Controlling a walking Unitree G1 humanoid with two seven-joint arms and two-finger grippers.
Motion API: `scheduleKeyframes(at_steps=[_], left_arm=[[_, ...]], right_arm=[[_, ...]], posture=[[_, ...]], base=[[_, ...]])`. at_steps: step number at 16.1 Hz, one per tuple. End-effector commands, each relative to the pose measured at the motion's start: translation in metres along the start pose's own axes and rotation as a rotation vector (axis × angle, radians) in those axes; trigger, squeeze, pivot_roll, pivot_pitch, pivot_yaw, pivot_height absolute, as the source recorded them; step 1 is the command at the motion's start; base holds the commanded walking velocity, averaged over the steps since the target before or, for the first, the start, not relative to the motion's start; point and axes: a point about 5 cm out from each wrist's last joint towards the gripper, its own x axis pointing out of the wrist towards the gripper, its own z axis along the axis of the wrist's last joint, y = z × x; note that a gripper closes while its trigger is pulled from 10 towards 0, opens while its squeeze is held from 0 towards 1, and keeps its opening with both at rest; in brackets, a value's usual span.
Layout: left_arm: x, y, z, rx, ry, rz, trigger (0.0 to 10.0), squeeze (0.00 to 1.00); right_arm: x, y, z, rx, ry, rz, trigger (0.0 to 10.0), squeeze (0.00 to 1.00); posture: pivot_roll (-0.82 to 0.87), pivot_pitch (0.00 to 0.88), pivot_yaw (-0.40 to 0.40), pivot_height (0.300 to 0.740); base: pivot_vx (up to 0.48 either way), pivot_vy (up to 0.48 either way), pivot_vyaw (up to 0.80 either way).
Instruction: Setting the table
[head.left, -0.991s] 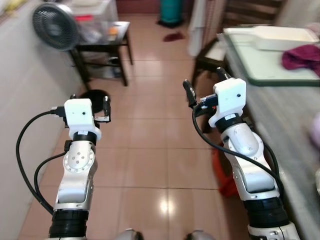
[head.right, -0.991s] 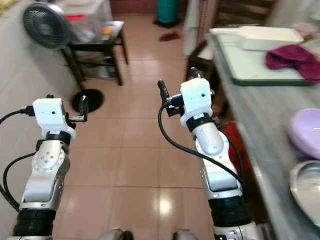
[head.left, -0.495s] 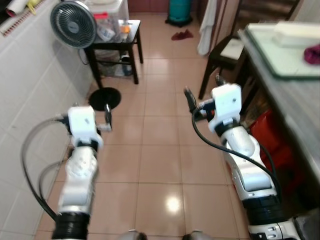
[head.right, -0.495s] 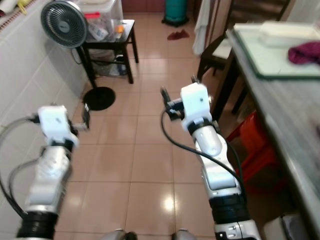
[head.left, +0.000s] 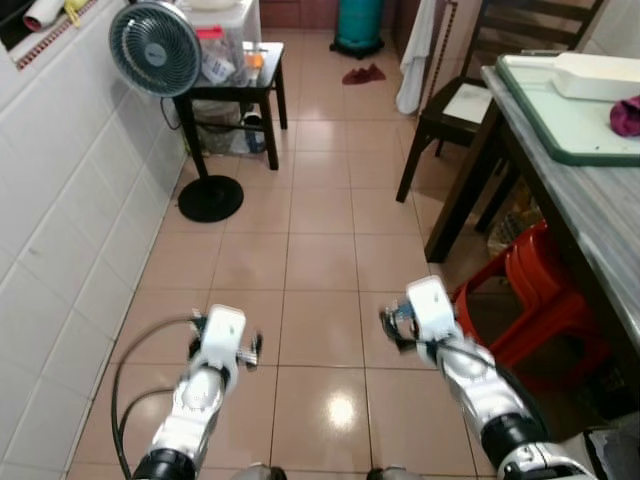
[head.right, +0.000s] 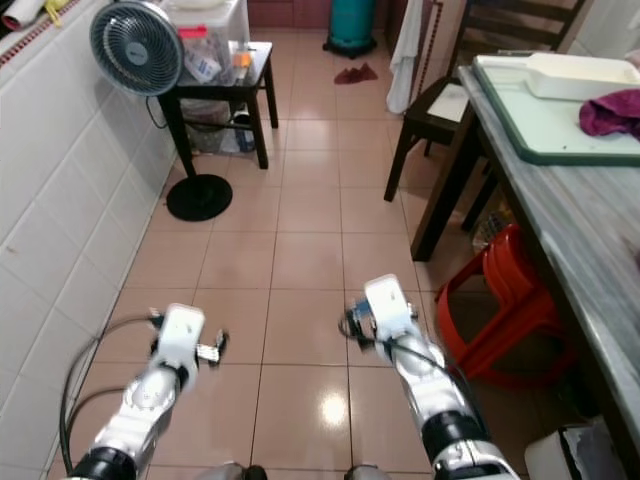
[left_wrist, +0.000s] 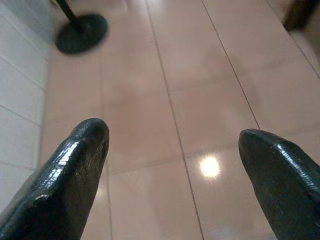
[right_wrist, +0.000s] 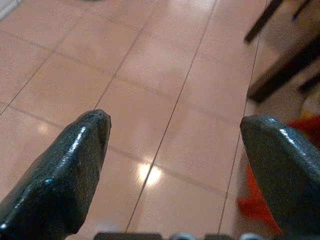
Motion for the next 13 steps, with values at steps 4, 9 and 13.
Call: scheduleKeyframes(at_steps=[4,9,13], left_arm=[[-0.008,0.016,-0.038,0.054,0.214,-0.015,10.0,0.00],[-0.032,0.029,-0.081,0.141,0.394,-0.028,10.0,0.00],[-0.035,0.035,-0.086,0.055,0.415,0.047,10.0,0.00]], right_arm=[[-0.008,0.017,-0.041,-0.083,0.196,0.173,10.0,0.00],[-0.025,0.007,-0.078,-0.101,0.376,0.140,10.0,0.00],[-0.025,0.002,-0.081,0.124,0.363,-0.098,10.0,0.00]], posture=[[-0.07,0.053,0.046,0.740],[-0.09,0.000,0.071,0.740],[-0.08,0.000,0.053,0.740]], base=[[0.000,0.000,0.00],[0.000,0.000,0.00],[0.000,0.000,0.00]])
